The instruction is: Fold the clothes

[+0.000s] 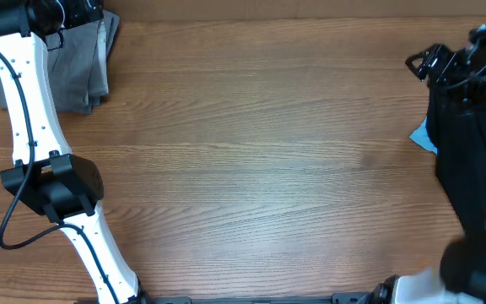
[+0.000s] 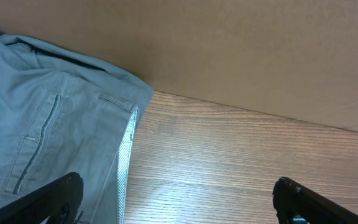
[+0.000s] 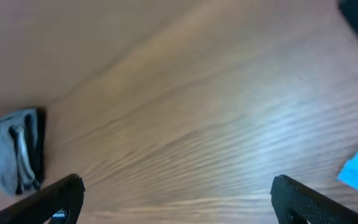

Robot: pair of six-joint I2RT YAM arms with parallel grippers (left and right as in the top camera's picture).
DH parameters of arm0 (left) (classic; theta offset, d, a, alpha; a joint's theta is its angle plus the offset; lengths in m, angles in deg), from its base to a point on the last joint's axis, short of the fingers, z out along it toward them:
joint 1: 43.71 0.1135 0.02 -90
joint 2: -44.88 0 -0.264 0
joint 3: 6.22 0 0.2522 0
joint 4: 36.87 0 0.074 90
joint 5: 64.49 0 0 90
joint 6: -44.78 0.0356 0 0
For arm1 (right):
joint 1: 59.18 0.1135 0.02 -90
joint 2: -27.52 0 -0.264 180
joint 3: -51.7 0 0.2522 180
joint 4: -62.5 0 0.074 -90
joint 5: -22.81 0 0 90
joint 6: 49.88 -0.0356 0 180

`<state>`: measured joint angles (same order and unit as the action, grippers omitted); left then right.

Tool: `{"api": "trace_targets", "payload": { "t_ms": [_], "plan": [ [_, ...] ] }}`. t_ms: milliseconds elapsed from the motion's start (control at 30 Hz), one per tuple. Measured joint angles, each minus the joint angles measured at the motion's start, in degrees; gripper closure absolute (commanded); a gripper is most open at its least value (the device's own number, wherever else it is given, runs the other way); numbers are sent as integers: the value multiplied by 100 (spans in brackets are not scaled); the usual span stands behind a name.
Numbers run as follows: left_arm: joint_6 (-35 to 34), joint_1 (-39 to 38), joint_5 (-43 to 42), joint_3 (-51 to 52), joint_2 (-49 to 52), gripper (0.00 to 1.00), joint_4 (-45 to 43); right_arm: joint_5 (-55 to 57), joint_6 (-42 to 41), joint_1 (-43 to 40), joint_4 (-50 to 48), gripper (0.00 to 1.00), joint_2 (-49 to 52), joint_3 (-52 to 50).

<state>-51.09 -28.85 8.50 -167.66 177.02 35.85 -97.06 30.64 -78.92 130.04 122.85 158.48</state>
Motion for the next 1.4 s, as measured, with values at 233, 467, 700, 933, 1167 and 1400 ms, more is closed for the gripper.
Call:
{"api": "trace_targets", "payload": {
  "t_ms": [233,467,700,933,1167,1400],
  "plan": [
    [0,0,0,0,0,0,0,763,48,1495,927,0,-1969,85],
    [0,0,0,0,0,0,2,1178,50,2603,1956,0,-2575,98],
    [0,0,0,0,0,0,2,1187,48,2662,2643,0,-2588,94],
    [0,0,0,0,0,0,2,1187,46,2662,2223,0,-2929,46],
    [0,0,-2,0,0,0,0,1182,48,2664,741,0,-3871,-1099],
    [0,0,-17,0,0,0,0,1191,52,2664,-2050,0,-5281,-4087]
  ]
}}
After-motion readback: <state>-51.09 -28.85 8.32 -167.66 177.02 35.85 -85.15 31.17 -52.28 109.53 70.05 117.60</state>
